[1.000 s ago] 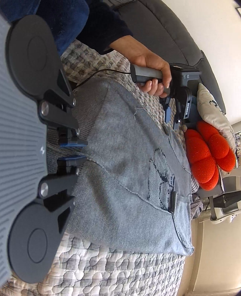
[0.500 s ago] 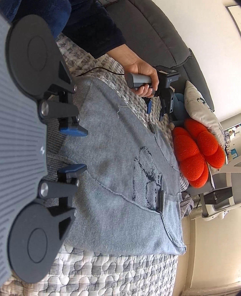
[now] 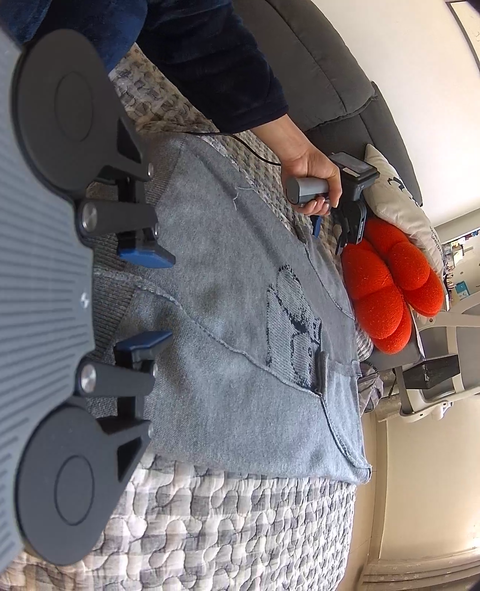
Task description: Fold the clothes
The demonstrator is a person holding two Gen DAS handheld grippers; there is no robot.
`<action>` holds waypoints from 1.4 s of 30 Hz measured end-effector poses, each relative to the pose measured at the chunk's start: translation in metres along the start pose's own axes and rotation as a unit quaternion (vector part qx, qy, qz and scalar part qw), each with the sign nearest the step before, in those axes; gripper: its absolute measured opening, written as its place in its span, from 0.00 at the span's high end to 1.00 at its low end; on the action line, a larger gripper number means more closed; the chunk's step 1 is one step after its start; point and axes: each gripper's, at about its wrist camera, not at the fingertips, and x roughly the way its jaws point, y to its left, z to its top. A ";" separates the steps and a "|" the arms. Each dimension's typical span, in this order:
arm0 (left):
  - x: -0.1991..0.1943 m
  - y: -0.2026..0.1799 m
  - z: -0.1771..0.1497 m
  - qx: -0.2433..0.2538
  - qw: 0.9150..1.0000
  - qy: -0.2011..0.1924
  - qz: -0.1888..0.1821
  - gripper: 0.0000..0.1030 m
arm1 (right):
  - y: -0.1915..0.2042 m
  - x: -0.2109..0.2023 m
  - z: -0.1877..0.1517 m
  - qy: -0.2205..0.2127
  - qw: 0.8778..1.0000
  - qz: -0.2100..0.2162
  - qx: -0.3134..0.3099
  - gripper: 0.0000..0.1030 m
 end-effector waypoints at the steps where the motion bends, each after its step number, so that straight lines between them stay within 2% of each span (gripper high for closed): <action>1: 0.001 -0.002 -0.002 0.012 1.000 -0.001 0.005 0.77 | -0.001 0.000 0.000 -0.002 1.000 0.000 0.002 0.59; 2: 0.003 -0.005 -0.003 0.025 1.000 -0.003 0.010 0.90 | -0.003 -0.001 -0.001 -0.004 1.000 0.000 0.004 0.58; 3: 0.004 -0.007 -0.005 0.037 0.999 -0.004 0.016 0.98 | -0.005 -0.002 -0.002 -0.007 1.000 0.000 0.007 0.58; 4: 0.004 -0.010 -0.006 0.049 0.999 -0.007 0.019 0.98 | -0.007 -0.003 -0.002 -0.009 1.000 0.001 0.011 0.58; 6: -0.009 -0.017 -0.006 0.072 0.997 -0.028 0.000 0.98 | -0.011 -0.004 -0.004 -0.013 1.000 0.003 0.018 0.58; 9: -0.038 -0.035 -0.002 0.077 0.995 -0.050 -0.037 0.98 | -0.016 -0.006 -0.006 -0.018 0.999 0.010 0.026 0.58; 11: -0.062 -0.058 0.001 0.085 0.992 -0.063 -0.065 0.98 | -0.018 -0.007 -0.006 -0.023 0.999 0.015 0.030 0.58; 15: -0.105 -0.121 -0.014 0.114 0.983 -0.052 -0.137 0.98 | -0.027 -0.008 -0.002 -0.039 0.997 0.022 0.057 0.58; 18: -0.119 -0.171 -0.046 0.145 0.973 -0.006 -0.181 0.98 | -0.032 -0.008 0.002 -0.051 0.995 0.019 0.078 0.58; 20: -0.113 -0.208 -0.076 0.174 0.961 0.044 -0.210 0.97 | -0.037 -0.010 0.004 -0.058 0.994 0.018 0.093 0.58; 23: -0.098 -0.236 -0.105 0.214 0.947 0.106 -0.215 0.91 | -0.042 -0.018 0.005 -0.069 0.992 0.014 0.106 0.58; 25: -0.097 -0.229 -0.106 0.197 0.949 0.110 -0.220 0.74 | -0.047 -0.025 0.003 -0.077 0.991 0.006 0.110 0.58; 27: -0.102 -0.206 -0.097 0.168 0.954 0.097 -0.229 0.66 | -0.057 -0.029 0.002 -0.079 0.990 -0.002 0.119 0.58; 28: -0.106 -0.197 -0.093 0.160 0.957 0.095 -0.224 0.62 | -0.062 -0.029 0.003 -0.078 0.989 -0.005 0.124 0.58; 31: -0.124 -0.164 -0.086 0.152 0.961 0.085 -0.214 0.62 | -0.075 -0.028 0.013 -0.079 0.988 -0.010 0.132 0.58; 33: -0.144 -0.140 -0.089 0.181 0.963 0.074 -0.187 0.61 | -0.081 -0.019 0.031 -0.078 0.988 -0.010 0.131 0.58; 36: -0.172 -0.109 -0.110 0.224 0.961 0.058 -0.155 0.61 | -0.089 0.000 0.060 -0.074 0.989 -0.013 0.130 0.49; 39: -0.199 -0.079 -0.138 0.264 0.955 0.042 -0.125 0.55 | -0.094 0.029 0.094 -0.061 0.992 -0.031 0.107 0.48; 42: -0.227 -0.049 -0.167 0.304 0.947 0.026 -0.095 0.55 | -0.106 0.060 0.124 -0.043 0.992 -0.060 0.100 0.48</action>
